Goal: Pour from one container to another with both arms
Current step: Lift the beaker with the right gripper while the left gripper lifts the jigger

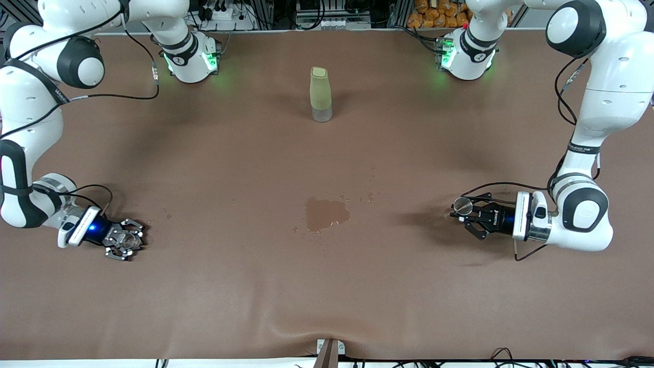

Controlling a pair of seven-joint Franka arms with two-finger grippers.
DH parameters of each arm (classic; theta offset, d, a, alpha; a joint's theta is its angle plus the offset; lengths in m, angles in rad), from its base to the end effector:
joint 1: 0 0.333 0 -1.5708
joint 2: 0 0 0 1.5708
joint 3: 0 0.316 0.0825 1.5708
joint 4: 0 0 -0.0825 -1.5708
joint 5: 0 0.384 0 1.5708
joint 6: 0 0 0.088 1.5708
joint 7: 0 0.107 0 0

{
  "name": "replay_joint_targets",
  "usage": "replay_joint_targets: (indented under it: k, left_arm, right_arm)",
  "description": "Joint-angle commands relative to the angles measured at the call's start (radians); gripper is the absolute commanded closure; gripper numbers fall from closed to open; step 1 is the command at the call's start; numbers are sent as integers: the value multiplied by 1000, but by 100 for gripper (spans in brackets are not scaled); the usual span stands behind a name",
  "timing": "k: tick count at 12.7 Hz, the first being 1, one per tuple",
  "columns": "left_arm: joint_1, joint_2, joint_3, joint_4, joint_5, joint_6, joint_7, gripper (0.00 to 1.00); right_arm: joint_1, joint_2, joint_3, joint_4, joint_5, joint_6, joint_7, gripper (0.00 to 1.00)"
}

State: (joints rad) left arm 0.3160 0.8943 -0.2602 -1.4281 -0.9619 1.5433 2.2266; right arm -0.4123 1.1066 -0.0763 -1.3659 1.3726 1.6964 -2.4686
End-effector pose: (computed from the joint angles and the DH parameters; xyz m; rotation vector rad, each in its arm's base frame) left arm 0.6677 -0.0201 0.1931 1.2090 -1.4521 0.8405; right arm 0.6369 -0.2223 0.0551 -1.7235 -1.1773 -1.2814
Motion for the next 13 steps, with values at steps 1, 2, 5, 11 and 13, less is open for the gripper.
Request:
replay_joint_targets:
  k: [1,2,5,11,13]
  left_arm:
    - [-8,-12,-1,17,-15,6,-51,100]
    - [-11,-12,-1,17,-15,6,-62,100]
    - [-15,-15,-2,17,-14,6,-65,100]
    - [-25,-37,-27,18,-11,17,-65,100]
    - [-34,-38,-30,20,-14,31,-65,100]
  right_arm:
    - [1,7,6,24,16,-23,-7,100]
    - [0,0,10,24,16,-41,-4,100]
    - [26,-39,9,24,6,-66,5,100]
    - [102,-108,9,24,2,-67,124,100]
    - [136,-132,9,24,3,-67,175,100]
